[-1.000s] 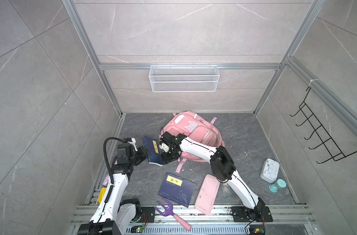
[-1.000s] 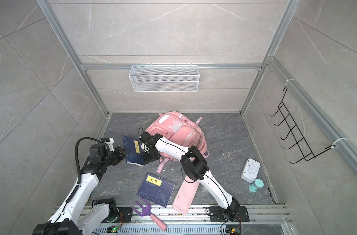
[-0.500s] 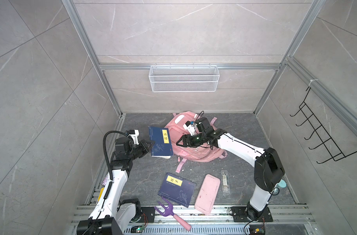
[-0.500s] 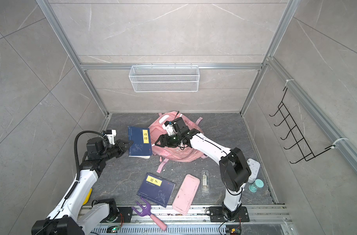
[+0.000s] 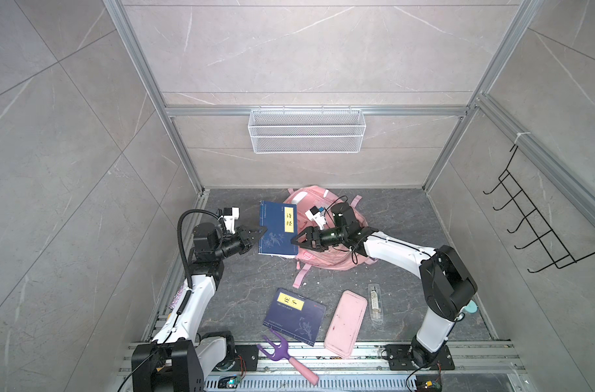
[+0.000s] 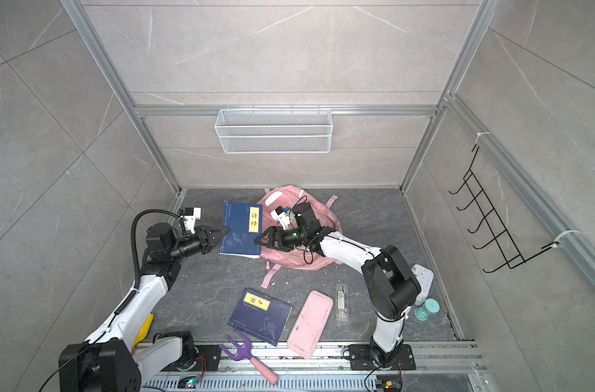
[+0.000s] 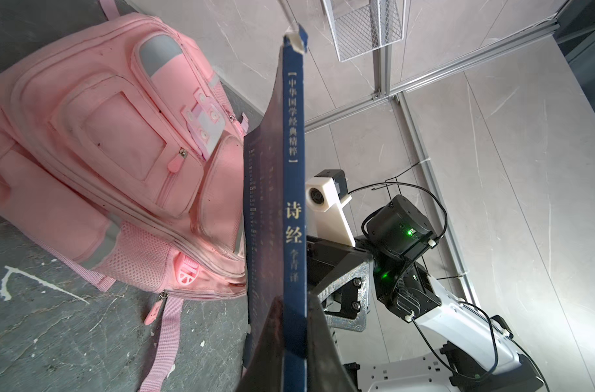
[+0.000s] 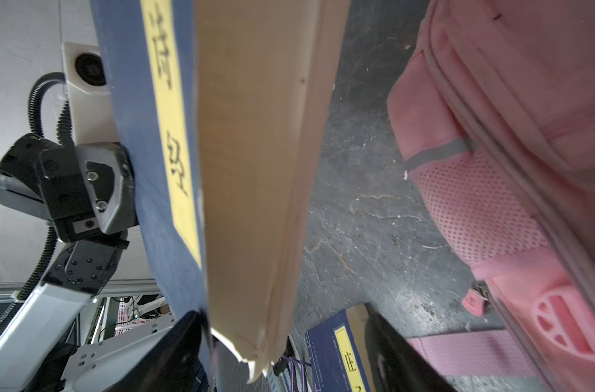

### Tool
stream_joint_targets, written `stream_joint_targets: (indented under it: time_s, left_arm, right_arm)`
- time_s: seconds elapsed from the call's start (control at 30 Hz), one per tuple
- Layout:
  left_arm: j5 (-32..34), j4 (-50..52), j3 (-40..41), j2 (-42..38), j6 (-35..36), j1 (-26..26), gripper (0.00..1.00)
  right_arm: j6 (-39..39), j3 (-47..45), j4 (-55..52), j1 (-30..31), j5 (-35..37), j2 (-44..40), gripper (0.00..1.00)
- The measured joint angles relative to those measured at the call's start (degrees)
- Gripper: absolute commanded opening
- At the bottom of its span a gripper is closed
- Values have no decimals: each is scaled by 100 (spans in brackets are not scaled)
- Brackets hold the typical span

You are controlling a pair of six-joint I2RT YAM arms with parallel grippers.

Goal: Pack books, pencil case, and school supplies into a backpack
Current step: Pass the book.

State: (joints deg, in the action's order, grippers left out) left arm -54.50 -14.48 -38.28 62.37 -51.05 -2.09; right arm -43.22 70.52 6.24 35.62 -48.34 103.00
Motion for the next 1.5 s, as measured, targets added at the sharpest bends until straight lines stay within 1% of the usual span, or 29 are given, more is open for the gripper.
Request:
stream_joint_targets:
  time_s: [0.23, 0.4, 0.47, 0.57, 0.67, 0.77, 0.87, 0.93, 1.03, 1.07, 1.23, 1.3, 1.37, 1.5]
  left_arm:
    - [-203, -431, 17, 96, -225, 146, 0]
    - [-299, -758, 20, 326, -326, 420, 0]
    - [-304, -839, 20, 389, -339, 542, 0]
    - [-297, -892, 20, 433, -341, 608, 0]
    - [-295, -892, 20, 433, -339, 610, 0]
    - [-295, -857, 20, 433, -313, 612, 0]
    - [-297, -688, -26, 433, -254, 623, 0]
    - [-299, -570, -105, 433, -221, 629, 0]
    - [-304, -466, -245, 433, -173, 634, 0]
    - [-308, -468, -271, 433, -164, 634, 0]
    - [-367, -566, -284, 479, -232, 634, 0]
    - [-393, -595, -284, 507, -269, 634, 0]
    - [-411, -632, -284, 516, -299, 636, 0]
    - [-413, -682, -284, 525, -321, 678, 0]
  right_arm:
    - [-678, -168, 1106, -105, -374, 7, 77]
    - [-1635, -271, 2496, -219, -704, 243, 77]
    - [-2131, -289, 3174, -256, -817, 435, 77]
    - [-2778, -378, 4044, -286, -927, 632, 76]
    - [-3180, -507, 4601, -315, -1003, 662, 75]
    - [-3220, -612, 4754, -341, -1038, 651, 76]
    - [-3010, -855, 4531, -389, -1038, 568, 79]
    - [-2850, -1014, 4310, -431, -1036, 487, 85]
    - [-2653, -1158, 4120, -466, -1043, 409, 91]
    - [-2601, -1169, 4100, -468, -1045, 400, 95]
    - [-2518, -1169, 4087, -468, -1093, 387, 97]
    - [-2632, -1165, 4275, -468, -1139, 409, 97]
    - [-2907, -1128, 4721, -468, -1196, 507, 98]
    - [-3875, -870, 6124, -468, -1272, 973, 100]
